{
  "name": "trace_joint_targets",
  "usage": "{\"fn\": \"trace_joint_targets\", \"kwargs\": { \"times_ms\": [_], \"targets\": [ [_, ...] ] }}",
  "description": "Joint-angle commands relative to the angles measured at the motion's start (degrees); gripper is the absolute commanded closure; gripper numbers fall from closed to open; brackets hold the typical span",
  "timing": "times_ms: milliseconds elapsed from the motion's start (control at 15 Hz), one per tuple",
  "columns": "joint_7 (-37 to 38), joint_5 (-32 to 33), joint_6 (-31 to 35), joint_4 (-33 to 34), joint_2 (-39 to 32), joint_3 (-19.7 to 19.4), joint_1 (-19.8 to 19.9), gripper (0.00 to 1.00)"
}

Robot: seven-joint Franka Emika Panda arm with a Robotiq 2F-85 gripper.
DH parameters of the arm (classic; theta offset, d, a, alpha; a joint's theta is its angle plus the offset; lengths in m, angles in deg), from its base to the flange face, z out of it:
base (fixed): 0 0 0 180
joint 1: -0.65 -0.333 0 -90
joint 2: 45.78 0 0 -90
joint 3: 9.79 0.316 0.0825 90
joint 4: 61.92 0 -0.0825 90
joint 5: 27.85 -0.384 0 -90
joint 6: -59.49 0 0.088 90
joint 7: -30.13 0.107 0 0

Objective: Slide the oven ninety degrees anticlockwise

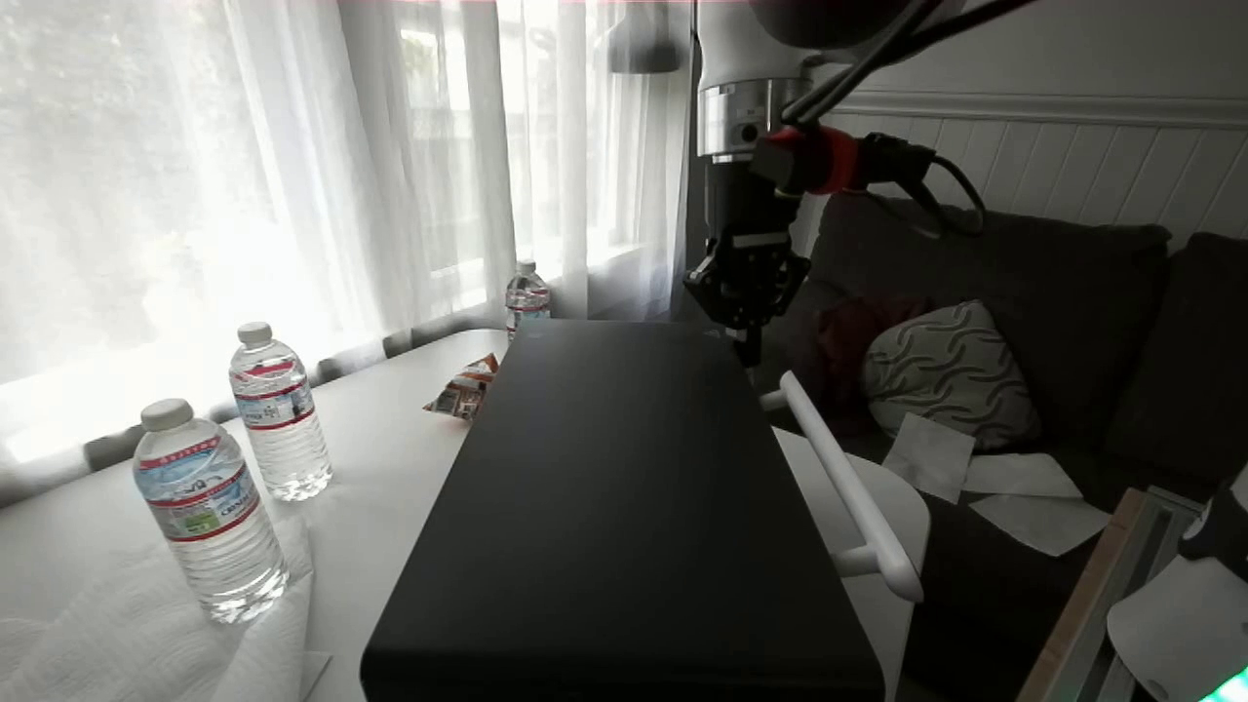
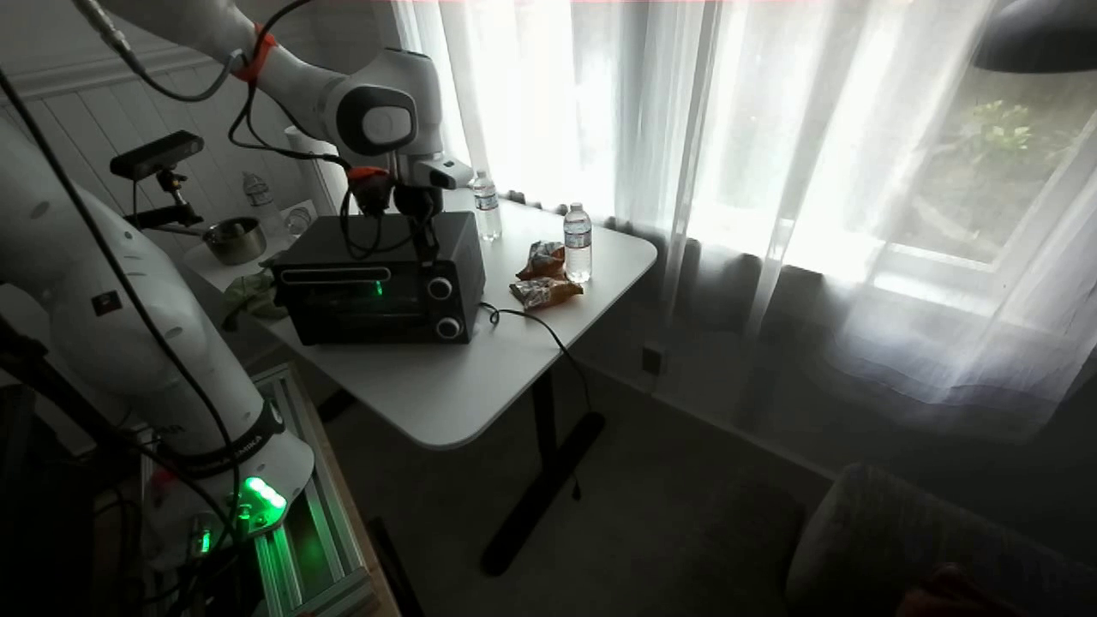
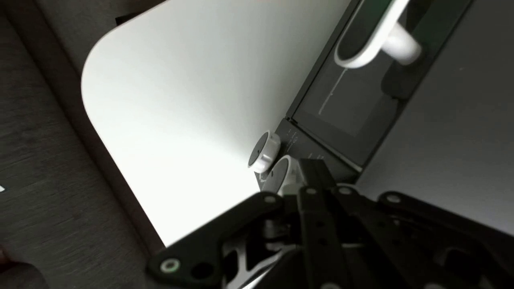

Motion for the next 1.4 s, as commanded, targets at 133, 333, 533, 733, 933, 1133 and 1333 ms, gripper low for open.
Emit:
{"fn": "trace_joint_targets", "kwargs": {
  "times_ms": [133, 333, 533, 733, 933, 1133, 1333],
  "targets": [
    [-0.3, 5.6, 9.6, 4.7, -6.2, 2.2, 0.5, 1.0],
    [-1.2, 4.6, 11.6, 5.5, -6.7, 2.6, -0.3, 1.0],
    [-3.1, 3.3, 14.7, 6.3, -7.9, 2.3, -0.7, 1.0],
    [-4.8, 3.3, 17.7, 7.3, -9.5, 2.3, -1.0, 1.0],
    [-7.2, 3.1, 20.7, 8.9, -11.7, 2.4, -1.5, 1.0],
    [-10.7, 2.2, 23.3, 10.9, -14.1, 2.4, -2.2, 1.0],
    [-15.2, 0.7, 25.8, 13.2, -16.8, 2.6, -3.0, 1.0]
  ]
}}
